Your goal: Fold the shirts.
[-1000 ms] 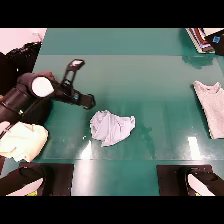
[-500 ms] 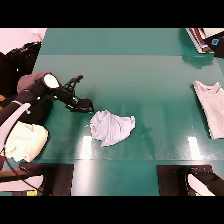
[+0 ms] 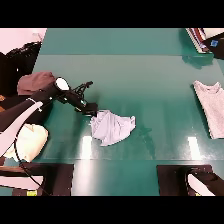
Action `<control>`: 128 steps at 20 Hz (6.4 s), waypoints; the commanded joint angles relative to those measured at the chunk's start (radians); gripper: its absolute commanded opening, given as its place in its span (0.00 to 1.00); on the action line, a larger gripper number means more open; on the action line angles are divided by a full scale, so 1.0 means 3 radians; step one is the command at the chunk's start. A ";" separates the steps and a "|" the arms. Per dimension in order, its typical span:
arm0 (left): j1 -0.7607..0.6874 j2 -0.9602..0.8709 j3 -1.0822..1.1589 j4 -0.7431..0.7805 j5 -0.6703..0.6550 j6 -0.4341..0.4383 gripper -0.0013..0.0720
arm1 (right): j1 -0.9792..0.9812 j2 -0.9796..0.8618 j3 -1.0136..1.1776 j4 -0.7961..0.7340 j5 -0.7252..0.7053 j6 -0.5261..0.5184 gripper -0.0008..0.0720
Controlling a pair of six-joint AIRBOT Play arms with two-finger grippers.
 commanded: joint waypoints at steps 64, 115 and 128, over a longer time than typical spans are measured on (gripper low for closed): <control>0.0390 0.1492 0.1502 -0.0141 -0.0783 -0.0069 0.05 | 0.0252 -0.0217 0.0109 0.0153 0.0301 -0.0005 0.02; 0.0089 0.1984 0.2359 0.1662 0.0813 -0.0244 0.05 | -0.0546 -0.0211 0.0863 0.0161 -0.0037 -0.0160 0.03; 0.0089 0.2267 0.3320 0.0999 0.0637 -0.0253 0.05 | -0.0556 0.0558 0.1259 -0.0462 -0.0318 -0.0256 0.03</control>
